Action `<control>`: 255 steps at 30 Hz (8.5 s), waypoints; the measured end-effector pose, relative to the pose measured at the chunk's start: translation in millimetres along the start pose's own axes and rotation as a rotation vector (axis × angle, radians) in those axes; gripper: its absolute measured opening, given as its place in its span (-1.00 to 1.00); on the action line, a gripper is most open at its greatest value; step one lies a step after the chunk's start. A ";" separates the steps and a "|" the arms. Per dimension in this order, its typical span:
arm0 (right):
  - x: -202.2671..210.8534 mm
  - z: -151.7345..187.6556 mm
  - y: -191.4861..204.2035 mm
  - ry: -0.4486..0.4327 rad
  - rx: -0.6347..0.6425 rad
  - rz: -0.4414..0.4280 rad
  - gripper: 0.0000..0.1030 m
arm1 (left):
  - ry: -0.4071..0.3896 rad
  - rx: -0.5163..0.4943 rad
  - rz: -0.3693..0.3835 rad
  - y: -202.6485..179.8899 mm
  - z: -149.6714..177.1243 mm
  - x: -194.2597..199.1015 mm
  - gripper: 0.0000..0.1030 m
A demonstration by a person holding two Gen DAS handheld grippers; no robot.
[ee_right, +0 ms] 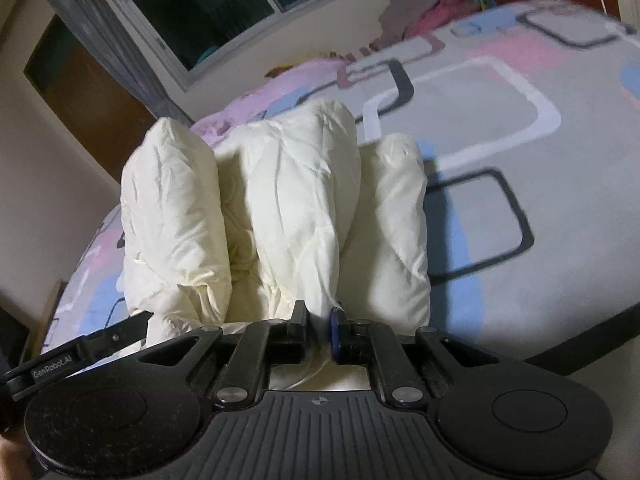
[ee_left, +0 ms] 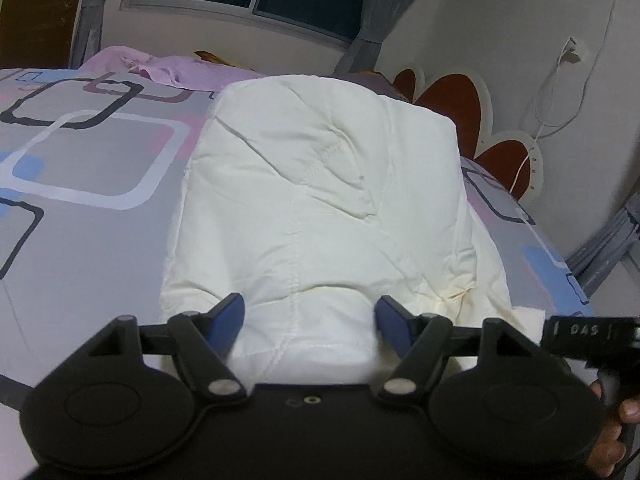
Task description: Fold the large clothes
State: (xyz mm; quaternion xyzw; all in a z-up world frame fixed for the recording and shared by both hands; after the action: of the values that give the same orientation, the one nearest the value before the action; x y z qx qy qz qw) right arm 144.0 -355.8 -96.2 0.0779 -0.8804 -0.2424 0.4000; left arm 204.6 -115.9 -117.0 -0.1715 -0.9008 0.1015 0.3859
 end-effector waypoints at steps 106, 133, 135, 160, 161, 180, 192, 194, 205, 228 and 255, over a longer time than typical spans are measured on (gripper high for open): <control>-45.7 48.7 26.1 0.197 0.289 0.178 -0.14 | 0.169 -0.423 -0.008 -39.7 9.6 -49.9 0.48; -28.1 -4.8 -117.8 0.119 -0.407 -0.189 0.99 | 0.244 0.234 0.252 86.0 -29.0 -59.6 0.99; -32.6 -4.4 -116.0 0.132 -0.395 -0.218 0.99 | 0.258 0.233 0.274 87.1 -28.6 -65.9 0.99; -63.9 -39.1 -50.8 0.172 -0.138 -0.384 0.50 | 0.208 0.033 0.316 37.9 -48.7 -59.5 0.89; -63.1 -44.1 -45.0 0.161 -0.127 -0.391 0.50 | 0.202 0.024 0.320 38.1 -51.6 -57.0 0.89; -212.7 -41.1 192.8 0.193 0.053 -0.441 0.50 | 0.152 0.011 0.217 238.4 -123.7 -8.7 0.89; -239.1 6.6 186.7 0.211 -0.006 -0.238 0.51 | 0.225 0.034 0.144 291.6 -97.8 -25.3 0.96; -213.7 3.4 181.8 0.146 0.024 -0.161 0.51 | 0.219 0.030 0.121 290.9 -99.5 -14.7 0.96; -157.2 -33.8 272.4 -0.069 0.363 -0.006 -0.07 | 0.076 -0.136 -0.011 261.1 -136.5 39.8 0.81; -279.6 -6.1 264.4 0.113 0.410 0.227 -0.33 | 0.175 -0.368 -0.022 212.3 -143.4 -74.6 0.51; -320.7 -51.6 257.8 0.198 0.358 0.289 -0.33 | 0.191 -0.250 0.031 245.9 -188.6 -112.6 0.43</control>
State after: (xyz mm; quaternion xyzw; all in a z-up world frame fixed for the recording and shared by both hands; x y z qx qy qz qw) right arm 411.1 -44.0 -154.8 0.0443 -0.8678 -0.0140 0.4947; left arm 471.4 76.3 -140.3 -0.2410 -0.8629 -0.0220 0.4436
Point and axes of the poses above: each gripper's, at about its wrist camera, not at the fingertips, and x roughly against the way its jaws point, y to its left, z to its underside, the point moved 2 cm from there along -x, roughly the way its jaws point, and after that the axes turned 3 degrees about y, right-handed, at the moved point
